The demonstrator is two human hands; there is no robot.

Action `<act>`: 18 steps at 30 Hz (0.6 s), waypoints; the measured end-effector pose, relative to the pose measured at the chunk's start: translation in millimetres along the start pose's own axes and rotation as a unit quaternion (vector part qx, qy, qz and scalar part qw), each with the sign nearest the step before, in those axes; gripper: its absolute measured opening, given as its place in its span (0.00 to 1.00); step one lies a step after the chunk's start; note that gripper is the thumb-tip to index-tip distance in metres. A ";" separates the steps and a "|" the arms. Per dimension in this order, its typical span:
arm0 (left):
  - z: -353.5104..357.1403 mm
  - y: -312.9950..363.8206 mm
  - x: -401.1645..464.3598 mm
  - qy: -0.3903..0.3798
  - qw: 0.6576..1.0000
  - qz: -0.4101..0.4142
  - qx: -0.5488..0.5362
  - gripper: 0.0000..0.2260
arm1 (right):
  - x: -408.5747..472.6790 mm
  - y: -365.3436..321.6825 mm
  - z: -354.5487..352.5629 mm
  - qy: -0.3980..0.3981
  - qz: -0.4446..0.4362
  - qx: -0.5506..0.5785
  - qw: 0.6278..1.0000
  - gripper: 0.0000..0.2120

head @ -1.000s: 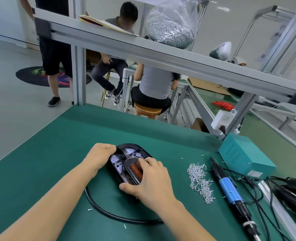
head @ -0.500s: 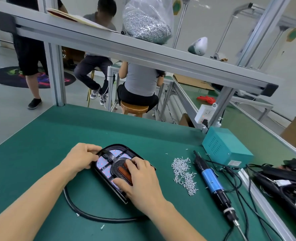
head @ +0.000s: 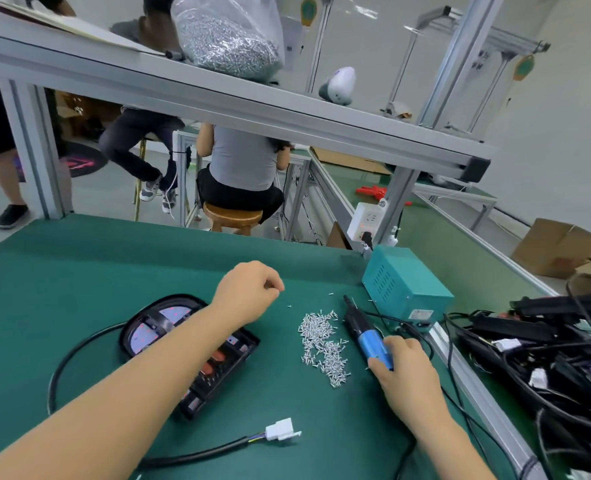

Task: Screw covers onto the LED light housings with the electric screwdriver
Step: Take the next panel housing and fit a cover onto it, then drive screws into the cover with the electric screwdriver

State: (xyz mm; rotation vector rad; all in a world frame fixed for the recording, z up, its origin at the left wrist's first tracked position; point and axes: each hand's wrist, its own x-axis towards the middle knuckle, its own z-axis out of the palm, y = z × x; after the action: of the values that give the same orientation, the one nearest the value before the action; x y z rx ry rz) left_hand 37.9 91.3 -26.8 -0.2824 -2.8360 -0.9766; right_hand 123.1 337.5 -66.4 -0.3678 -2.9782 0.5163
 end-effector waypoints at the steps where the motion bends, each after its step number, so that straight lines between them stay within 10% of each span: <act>1: 7.6 3.4 12.6 -0.029 0.999 -0.010 0.016 0.09 | 1.0 3.8 1.2 -0.011 0.010 -0.015 1.000 0.17; 18: 76.2 1.9 65.4 -0.102 0.977 -0.047 0.181 0.09 | 29.5 13.8 9.9 -0.067 0.047 0.033 0.996 0.36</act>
State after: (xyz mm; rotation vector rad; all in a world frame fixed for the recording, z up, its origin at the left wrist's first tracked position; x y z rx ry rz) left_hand -30.0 148.8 -73.4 -0.2209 -3.1642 -0.4459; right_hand 96.2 354.4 -78.8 -0.4891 -3.0733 0.6722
